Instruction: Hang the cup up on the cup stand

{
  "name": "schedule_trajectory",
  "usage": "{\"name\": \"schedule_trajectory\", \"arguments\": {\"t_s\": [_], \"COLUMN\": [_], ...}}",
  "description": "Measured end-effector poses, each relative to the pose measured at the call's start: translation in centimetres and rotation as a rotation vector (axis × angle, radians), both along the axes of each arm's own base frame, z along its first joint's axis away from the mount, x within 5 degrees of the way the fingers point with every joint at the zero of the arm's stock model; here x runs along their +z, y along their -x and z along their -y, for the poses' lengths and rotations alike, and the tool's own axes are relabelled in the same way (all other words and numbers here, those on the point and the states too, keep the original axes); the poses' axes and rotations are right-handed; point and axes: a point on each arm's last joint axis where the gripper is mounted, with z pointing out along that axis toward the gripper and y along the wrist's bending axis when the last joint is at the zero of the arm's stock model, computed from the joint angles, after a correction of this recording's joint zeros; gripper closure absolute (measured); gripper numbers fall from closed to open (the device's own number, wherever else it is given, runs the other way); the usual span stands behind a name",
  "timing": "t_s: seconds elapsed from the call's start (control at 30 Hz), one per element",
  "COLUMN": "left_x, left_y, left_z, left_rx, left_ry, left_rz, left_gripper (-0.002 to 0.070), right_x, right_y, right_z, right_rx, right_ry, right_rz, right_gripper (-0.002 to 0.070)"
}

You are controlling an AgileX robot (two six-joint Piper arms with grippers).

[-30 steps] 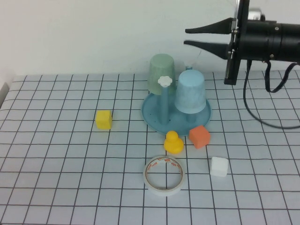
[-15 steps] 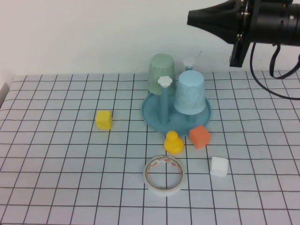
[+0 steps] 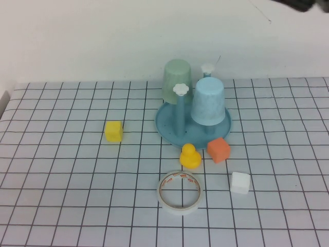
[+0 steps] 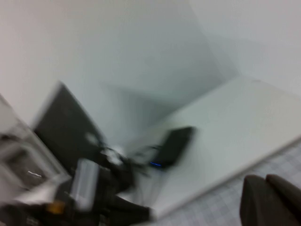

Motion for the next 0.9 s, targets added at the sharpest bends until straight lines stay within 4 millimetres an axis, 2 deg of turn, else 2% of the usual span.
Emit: {"name": "schedule_trajectory", "arguments": {"t_s": [0.1,0.17,0.23,0.37,0.53,0.63,0.9], "left_x": [0.0,0.0,0.0,0.0,0.0,0.0,0.0], "left_y": [0.0,0.0,0.0,0.0,0.0,0.0,0.0], "left_z": [0.0,0.0,0.0,0.0,0.0,0.0,0.0], "left_rx": [0.000,0.000,0.000,0.000,0.000,0.000,0.000], "left_ry": [0.000,0.000,0.000,0.000,0.000,0.000,0.000], "left_rz": [0.000,0.000,0.000,0.000,0.000,0.000,0.000], "left_gripper": [0.0676,0.0676,0.0676,0.0676,0.0677,0.0676,0.0676], "right_x": [1.5,1.7,1.8,0.7,-2.1,-3.9,-10.8], "right_y": [2.8,4.3,6.1,9.6,13.3,15.5,21.4], "right_z": [0.9,1.6,2.4,3.6,4.4,5.2,7.7], "right_rx": [-0.117,-0.221,-0.310,-0.408,-0.422,-0.488,-0.703], "right_ry": [0.135,0.189,0.224,0.265,0.316,0.334,0.346], "right_rz": [0.142,0.197,0.248,0.339,0.398,0.410,0.486], "right_gripper": [0.0677,0.0678,0.0678,0.0678,0.0678,0.0678,0.0678]}}
